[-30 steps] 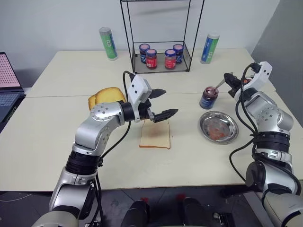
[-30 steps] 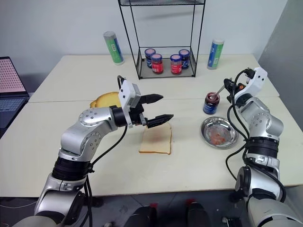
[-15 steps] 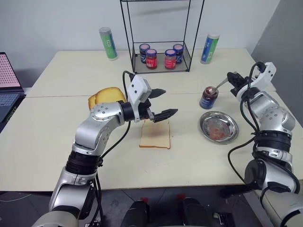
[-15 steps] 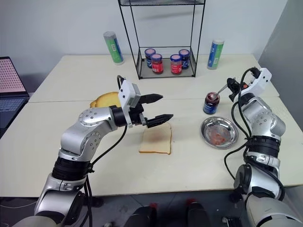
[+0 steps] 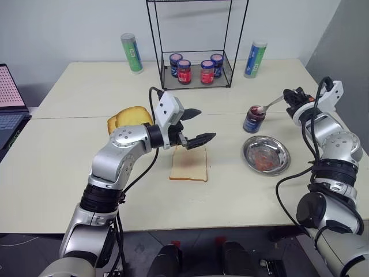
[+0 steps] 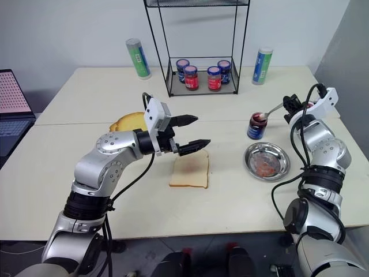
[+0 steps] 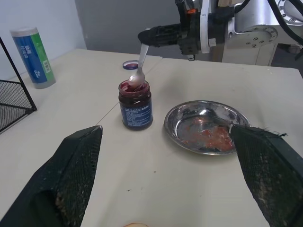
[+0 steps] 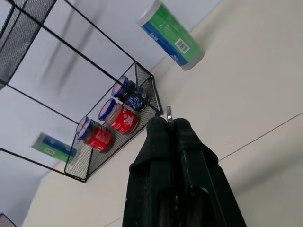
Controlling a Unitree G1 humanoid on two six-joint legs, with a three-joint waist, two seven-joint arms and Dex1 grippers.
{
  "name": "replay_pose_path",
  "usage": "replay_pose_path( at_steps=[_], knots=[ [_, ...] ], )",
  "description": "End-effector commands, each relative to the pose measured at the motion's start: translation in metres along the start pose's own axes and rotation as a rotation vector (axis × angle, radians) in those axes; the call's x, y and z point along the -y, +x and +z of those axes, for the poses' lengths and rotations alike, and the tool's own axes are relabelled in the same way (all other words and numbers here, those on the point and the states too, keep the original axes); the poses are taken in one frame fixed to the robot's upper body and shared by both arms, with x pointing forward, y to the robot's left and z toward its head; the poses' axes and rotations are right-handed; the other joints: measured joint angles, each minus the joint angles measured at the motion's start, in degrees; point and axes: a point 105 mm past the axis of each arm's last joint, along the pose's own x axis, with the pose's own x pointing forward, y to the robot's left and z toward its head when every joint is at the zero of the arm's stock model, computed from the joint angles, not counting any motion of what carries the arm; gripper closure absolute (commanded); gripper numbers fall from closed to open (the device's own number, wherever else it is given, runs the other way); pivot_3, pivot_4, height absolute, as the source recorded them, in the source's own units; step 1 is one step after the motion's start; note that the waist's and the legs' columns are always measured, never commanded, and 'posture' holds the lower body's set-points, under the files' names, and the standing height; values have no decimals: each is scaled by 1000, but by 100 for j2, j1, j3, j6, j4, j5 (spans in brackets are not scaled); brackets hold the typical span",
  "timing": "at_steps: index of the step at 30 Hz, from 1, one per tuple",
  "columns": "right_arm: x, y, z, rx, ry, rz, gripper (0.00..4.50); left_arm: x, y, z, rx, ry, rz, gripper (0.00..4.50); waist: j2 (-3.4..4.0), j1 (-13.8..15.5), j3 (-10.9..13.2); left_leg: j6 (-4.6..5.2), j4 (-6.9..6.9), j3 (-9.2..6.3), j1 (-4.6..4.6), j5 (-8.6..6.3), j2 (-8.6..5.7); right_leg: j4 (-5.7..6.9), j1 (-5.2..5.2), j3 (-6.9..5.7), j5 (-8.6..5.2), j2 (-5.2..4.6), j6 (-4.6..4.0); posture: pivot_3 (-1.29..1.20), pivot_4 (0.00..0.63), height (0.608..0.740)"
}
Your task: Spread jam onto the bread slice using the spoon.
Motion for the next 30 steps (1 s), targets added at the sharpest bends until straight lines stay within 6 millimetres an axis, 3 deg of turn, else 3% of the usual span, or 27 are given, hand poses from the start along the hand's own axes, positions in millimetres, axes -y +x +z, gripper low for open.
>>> replay_pose_path(
  at_steps=[1,7,16,20,26,30],
  knots=[
    [-11,-1,17,60,114,41,4490,-3,-2,16,41,59,10,0,0,0,0,0,0,0,0,0,0,0,0,0,0,0,0,0,150,740],
    [-14,-3,22,88,285,71,4490,-2,-3,17,44,60,3,0,0,0,0,1,1,0,0,0,0,5,0,0,0,0,0,0,150,740],
    [-34,-9,30,100,368,146,4490,0,-5,19,49,68,-15,0,2,-26,1,2,14,0,0,-1,0,31,-5,2,-1,0,-1,0,150,740],
    [-67,-17,25,62,323,254,4490,1,-11,18,42,79,-21,0,4,-41,2,2,16,-1,-1,-1,2,33,-7,2,-1,0,-1,0,150,740],
    [-115,-31,-5,-35,172,387,4490,3,-33,6,-18,74,-15,0,9,-124,4,2,15,-3,-18,-1,9,53,-38,3,-3,0,-4,0,150,740],
    [-144,-43,-32,-107,81,471,4490,7,-60,-4,-71,56,22,0,14,-154,1,1,17,-4,-49,0,17,73,-88,18,-4,0,-6,0,150,740]
  ],
)
